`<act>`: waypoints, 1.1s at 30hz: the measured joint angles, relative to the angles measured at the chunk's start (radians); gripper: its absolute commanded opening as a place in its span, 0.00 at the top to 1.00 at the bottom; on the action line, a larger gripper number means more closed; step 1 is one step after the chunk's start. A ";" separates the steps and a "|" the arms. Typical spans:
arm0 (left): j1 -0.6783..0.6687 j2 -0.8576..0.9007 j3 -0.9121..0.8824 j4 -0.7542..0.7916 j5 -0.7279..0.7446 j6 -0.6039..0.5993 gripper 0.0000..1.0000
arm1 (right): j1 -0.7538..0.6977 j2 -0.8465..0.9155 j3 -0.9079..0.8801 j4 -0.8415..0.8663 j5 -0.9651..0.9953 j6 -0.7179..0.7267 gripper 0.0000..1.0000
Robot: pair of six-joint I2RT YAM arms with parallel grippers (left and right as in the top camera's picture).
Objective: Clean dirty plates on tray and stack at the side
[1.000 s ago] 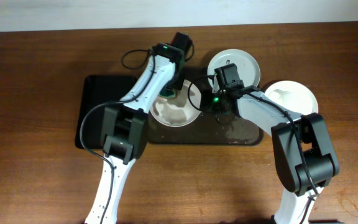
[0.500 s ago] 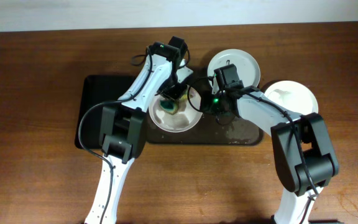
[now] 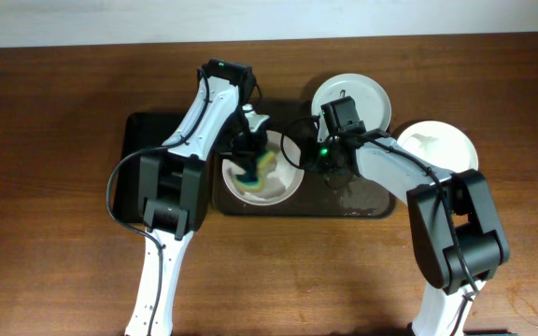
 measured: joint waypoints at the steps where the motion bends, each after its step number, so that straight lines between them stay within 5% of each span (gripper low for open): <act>1: 0.000 0.000 -0.002 0.010 0.085 0.051 1.00 | 0.000 0.000 0.000 0.000 0.000 0.000 0.96; 4: 0.003 0.001 0.003 0.129 0.191 0.085 1.00 | 0.000 0.000 0.000 0.000 0.000 0.001 0.96; 9: 0.096 0.013 0.149 0.242 -0.003 -0.113 1.00 | -0.001 0.000 0.000 0.000 0.000 0.004 0.96; 19: 0.230 0.015 0.808 -0.068 -0.257 -0.228 1.00 | 0.014 -0.087 -0.004 -0.119 0.060 -0.046 0.96; 22: 0.230 0.005 0.822 -0.103 -0.293 -0.231 1.00 | 0.039 -0.161 -0.005 -0.195 0.129 -0.050 0.96; 33: 0.231 -0.004 0.822 -0.103 -0.316 -0.232 1.00 | 0.270 -0.345 0.105 -0.464 0.778 -0.071 0.96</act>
